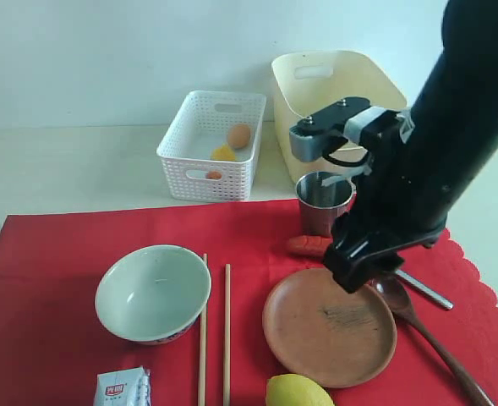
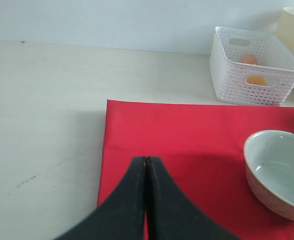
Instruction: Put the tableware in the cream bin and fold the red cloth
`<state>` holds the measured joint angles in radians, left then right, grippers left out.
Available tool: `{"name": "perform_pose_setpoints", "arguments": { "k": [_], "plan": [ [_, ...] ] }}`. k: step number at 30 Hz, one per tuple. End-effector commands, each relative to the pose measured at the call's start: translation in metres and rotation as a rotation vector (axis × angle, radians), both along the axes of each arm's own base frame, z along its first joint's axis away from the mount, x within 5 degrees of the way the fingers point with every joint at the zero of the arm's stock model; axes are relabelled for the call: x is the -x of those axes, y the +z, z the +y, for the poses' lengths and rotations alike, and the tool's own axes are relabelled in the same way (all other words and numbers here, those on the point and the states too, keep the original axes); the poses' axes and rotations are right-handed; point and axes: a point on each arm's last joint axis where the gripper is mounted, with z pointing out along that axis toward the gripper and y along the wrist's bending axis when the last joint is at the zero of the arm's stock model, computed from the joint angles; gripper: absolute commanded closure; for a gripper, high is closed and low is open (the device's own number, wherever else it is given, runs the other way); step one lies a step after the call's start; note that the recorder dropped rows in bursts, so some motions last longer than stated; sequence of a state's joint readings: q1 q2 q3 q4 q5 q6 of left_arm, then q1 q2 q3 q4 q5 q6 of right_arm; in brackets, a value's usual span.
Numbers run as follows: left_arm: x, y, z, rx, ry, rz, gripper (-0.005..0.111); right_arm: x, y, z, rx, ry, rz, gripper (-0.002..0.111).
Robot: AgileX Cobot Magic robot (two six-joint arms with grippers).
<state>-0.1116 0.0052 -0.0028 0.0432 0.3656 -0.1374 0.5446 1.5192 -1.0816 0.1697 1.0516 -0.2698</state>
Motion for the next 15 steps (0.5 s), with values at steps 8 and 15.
{"name": "perform_pose_setpoints", "arguments": {
  "k": [8,15],
  "plan": [
    [0.000,0.000,0.000,0.001,0.002,-0.011,0.107,0.022,-0.006,0.006,-0.221,0.017,0.002,0.058],
    [0.000,0.000,0.000,0.001,0.002,-0.011,0.107,0.016,-0.003,0.013,-0.305,-0.046,-0.052,0.058]
  ]
}}
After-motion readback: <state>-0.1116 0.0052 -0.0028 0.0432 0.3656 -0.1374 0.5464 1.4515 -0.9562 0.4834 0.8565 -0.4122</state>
